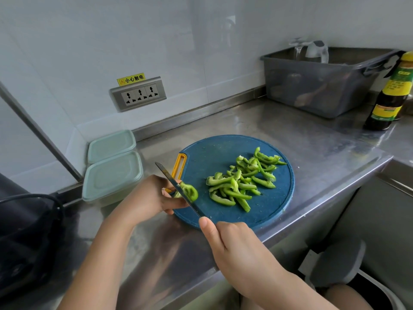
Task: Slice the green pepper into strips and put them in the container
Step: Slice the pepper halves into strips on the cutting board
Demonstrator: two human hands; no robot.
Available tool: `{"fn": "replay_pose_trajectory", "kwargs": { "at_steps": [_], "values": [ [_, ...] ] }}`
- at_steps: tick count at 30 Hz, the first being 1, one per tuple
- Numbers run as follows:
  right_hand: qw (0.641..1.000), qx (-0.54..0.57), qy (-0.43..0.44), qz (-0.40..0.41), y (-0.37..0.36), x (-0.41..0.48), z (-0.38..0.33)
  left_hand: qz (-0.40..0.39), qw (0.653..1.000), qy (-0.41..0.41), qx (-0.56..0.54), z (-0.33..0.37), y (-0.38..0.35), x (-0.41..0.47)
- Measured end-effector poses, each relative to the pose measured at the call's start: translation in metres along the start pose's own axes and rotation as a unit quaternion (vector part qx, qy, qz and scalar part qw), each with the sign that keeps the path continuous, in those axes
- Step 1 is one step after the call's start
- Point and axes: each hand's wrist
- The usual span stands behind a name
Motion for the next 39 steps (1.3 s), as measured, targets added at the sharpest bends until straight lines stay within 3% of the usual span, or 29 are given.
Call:
{"fn": "replay_pose_trajectory", "kwargs": {
  "at_steps": [22,36,39],
  "values": [
    [0.998,-0.038,-0.043,0.022,-0.01,0.015,-0.016,-0.013,0.999,-0.007,0.046,-0.001,0.003,-0.001],
    [0.998,-0.013,-0.057,-0.005,-0.007,0.05,-0.02,-0.034,0.998,-0.012,0.058,0.0,0.003,0.0],
    [0.994,0.052,-0.094,-0.011,-0.001,0.06,-0.026,-0.041,0.998,-0.019,0.042,-0.002,0.004,0.001]
  ]
}}
Point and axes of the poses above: each hand's wrist, its own x-axis towards the middle knuckle, its own y-axis out of the back of the hand, z = x × y, and after that the axes turned 3 degrees about x, right-handed
